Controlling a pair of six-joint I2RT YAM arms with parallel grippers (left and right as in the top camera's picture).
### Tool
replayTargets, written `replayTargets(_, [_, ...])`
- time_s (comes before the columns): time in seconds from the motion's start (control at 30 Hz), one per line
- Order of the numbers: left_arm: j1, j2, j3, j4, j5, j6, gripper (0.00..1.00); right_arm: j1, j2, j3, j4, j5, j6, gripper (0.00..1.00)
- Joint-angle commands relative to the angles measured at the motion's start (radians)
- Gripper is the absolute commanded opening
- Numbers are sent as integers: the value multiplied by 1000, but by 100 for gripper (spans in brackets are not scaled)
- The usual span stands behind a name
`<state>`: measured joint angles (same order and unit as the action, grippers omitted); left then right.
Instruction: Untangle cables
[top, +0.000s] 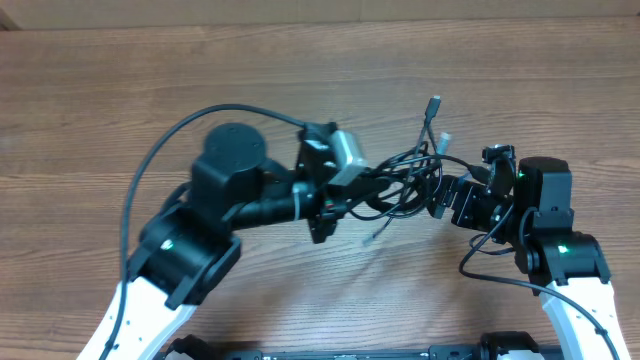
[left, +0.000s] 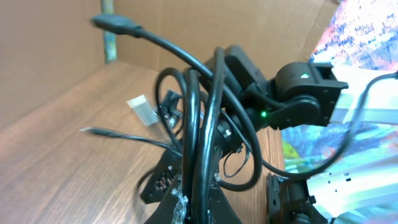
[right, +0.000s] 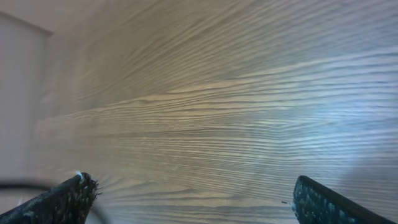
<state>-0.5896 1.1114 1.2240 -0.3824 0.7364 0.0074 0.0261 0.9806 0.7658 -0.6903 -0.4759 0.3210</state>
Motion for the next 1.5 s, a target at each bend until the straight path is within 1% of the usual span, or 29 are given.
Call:
replayTargets(0.0, [34, -46, 23, -12, 38, 14, 4, 0, 3, 13, 3, 45, -3, 100])
replayTargets(0.17, [42, -46, 23, -18, 36, 15, 4, 0, 2, 13, 4, 37, 15, 100])
replayTargets(0.3, [42, -46, 23, -67, -65, 15, 4, 0, 1, 14, 10, -10, 15, 100])
replayTargets(0.4, [42, -46, 23, -141, -183, 15, 4, 0, -18, 15, 61, -166, -13, 100])
replayTargets(0.47, [42, -46, 23, -168, -219, 15, 4, 0, -41, 15, 100, -279, -39, 100])
replayTargets(0.67, [42, -46, 23, -211, -391, 15, 4, 0, -98, 15, 97, -288, -42, 100])
replayTargets(0.73, [42, -46, 23, -221, -426, 14, 4, 0, -116, 15, 96, -287, -42, 100])
replayTargets(0.87, [42, -45, 23, -230, -433, 15, 4, 1, -151, 15, 91, -290, -50, 100])
replayTargets(0.93, [41, -42, 23, -235, -429, 24, 4, 1, -166, 15, 81, -314, -109, 100])
replayTargets(1.03, [39, -33, 23, -259, -370, 104, 4, 1, -179, 15, 60, -409, -234, 100])
replayTargets(1.13, [39, -8, 23, -293, -165, 213, 4, 1, -180, 15, 57, -523, -326, 100])
replayTargets(1.23, [39, 27, 23, -301, -36, 274, 4, 1, -180, 15, 57, -606, -383, 100])
replayTargets(1.33, [39, 64, 23, -297, 34, 312, 4, 1, -180, 15, 57, -618, -383, 100])
replayTargets(1.47, [39, 135, 23, -262, 212, 338, 4, 1, -180, 15, 59, -618, -383, 100])
